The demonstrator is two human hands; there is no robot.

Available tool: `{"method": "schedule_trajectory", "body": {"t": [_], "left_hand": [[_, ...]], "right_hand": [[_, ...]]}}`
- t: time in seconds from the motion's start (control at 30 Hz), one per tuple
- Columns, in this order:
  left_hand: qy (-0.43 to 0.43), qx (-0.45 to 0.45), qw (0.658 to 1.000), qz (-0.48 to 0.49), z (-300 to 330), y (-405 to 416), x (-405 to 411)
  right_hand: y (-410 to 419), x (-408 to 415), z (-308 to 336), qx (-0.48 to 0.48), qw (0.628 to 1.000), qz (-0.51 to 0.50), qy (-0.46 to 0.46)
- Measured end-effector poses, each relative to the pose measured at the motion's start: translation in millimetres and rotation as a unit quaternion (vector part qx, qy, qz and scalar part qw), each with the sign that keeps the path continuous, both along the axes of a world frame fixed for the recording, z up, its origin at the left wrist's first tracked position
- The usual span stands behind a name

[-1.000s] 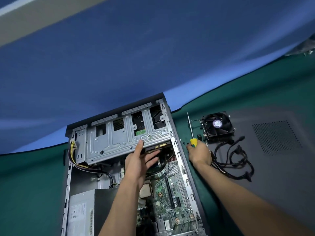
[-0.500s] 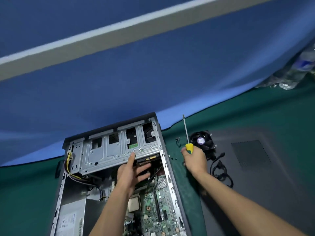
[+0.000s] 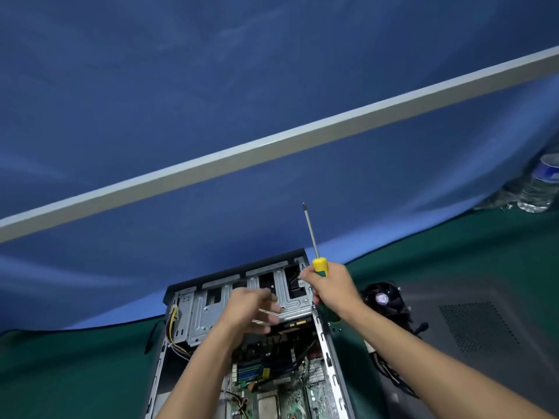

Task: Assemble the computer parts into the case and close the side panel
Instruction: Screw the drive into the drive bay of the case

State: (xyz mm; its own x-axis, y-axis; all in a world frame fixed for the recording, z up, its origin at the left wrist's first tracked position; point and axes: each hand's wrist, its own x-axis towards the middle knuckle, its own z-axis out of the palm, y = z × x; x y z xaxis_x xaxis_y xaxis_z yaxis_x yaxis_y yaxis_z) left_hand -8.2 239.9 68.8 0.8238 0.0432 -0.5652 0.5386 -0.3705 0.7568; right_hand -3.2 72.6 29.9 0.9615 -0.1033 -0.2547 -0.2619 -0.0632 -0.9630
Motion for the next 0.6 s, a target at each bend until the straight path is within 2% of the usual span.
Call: {"method": "schedule_trajectory", "body": {"t": [0.23, 0.37, 0.5, 0.6], "left_hand": [[-0.076, -0.041, 0.994, -0.07, 27, -24, -2], [-0.101, -0.043, 0.992, -0.059, 23, -29, -5], [-0.119, -0.126, 0.985, 0.021, 22, -27, -7], [-0.131, -0.209, 0.96, 0.136, 26, -19, -4]], "right_hand": [[19, -9, 25, 0.069, 0.995, 0.056, -0.034], [20, -13, 28, 0.083, 0.993, 0.063, -0.052], [21, -14, 28, 0.049, 0.996, 0.057, -0.046], [20, -12, 32, 0.007, 0.995, 0.101, -0.027]]}}
